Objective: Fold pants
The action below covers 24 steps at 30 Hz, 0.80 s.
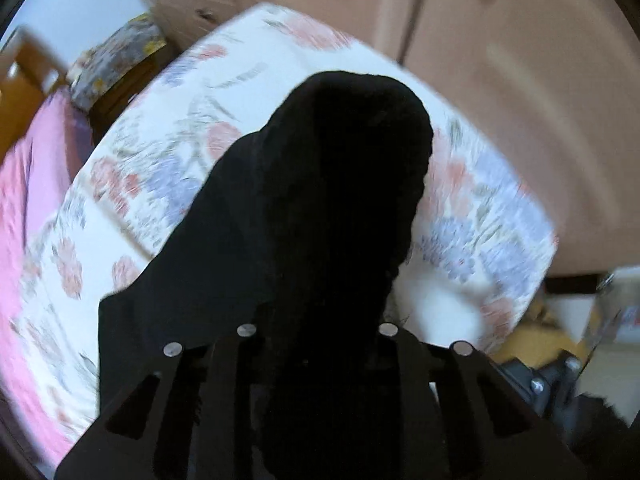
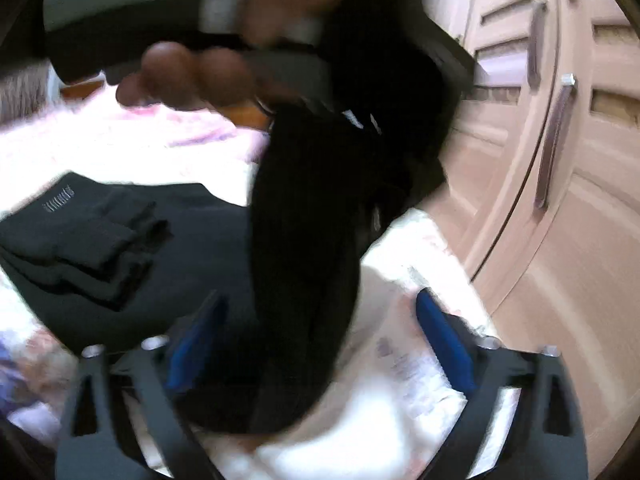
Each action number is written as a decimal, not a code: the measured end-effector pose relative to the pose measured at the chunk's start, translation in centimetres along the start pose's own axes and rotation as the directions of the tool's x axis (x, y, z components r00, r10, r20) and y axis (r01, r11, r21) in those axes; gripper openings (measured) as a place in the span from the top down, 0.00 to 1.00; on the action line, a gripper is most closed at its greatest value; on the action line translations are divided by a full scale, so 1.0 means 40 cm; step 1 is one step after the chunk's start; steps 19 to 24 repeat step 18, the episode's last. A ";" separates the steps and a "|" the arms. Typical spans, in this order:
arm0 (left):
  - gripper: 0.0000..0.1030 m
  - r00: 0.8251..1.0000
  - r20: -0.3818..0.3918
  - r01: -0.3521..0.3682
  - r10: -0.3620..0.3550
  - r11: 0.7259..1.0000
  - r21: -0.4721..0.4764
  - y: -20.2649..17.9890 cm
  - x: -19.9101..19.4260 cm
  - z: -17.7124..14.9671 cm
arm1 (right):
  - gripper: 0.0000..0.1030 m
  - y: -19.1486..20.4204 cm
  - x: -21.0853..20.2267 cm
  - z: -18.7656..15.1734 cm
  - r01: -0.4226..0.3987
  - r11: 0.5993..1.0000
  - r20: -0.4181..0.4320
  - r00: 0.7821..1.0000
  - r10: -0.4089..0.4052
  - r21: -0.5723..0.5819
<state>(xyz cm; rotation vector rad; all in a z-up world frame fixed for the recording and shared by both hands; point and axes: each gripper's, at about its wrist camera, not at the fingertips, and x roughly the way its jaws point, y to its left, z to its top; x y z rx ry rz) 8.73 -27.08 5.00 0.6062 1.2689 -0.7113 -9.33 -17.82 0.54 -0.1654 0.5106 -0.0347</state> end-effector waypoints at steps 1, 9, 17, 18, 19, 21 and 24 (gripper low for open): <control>0.78 0.999 0.034 0.037 -0.036 0.999 -0.038 0.031 -0.041 -0.021 | 0.10 0.000 0.007 -0.009 -0.049 0.998 -0.028 0.998 0.050 0.038; 0.78 0.954 0.264 0.205 -0.144 0.954 -0.220 0.245 -0.273 -0.209 | 0.10 0.151 0.066 0.014 -0.207 0.978 -0.120 0.970 0.209 0.034; 0.79 0.878 0.459 0.337 -0.134 0.854 -0.395 0.543 -0.359 -0.614 | 0.10 0.313 0.093 0.018 -0.128 0.976 -0.167 0.981 0.098 -0.179; 0.79 0.870 0.473 0.360 -0.138 0.835 -0.417 0.583 -0.343 -0.665 | 0.10 0.323 0.091 0.016 -0.119 0.973 -0.163 0.983 0.087 -0.196; 0.79 0.870 0.473 0.360 -0.138 0.835 -0.417 0.583 -0.343 -0.665 | 0.10 0.323 0.091 0.016 -0.119 0.973 -0.163 0.983 0.087 -0.196; 0.79 0.870 0.473 0.360 -0.138 0.835 -0.417 0.583 -0.343 -0.665 | 0.10 0.323 0.091 0.016 -0.119 0.973 -0.163 0.983 0.087 -0.196; 0.79 0.870 0.473 0.360 -0.138 0.835 -0.417 0.583 -0.343 -0.665 | 0.10 0.323 0.091 0.016 -0.119 0.973 -0.163 0.983 0.087 -0.196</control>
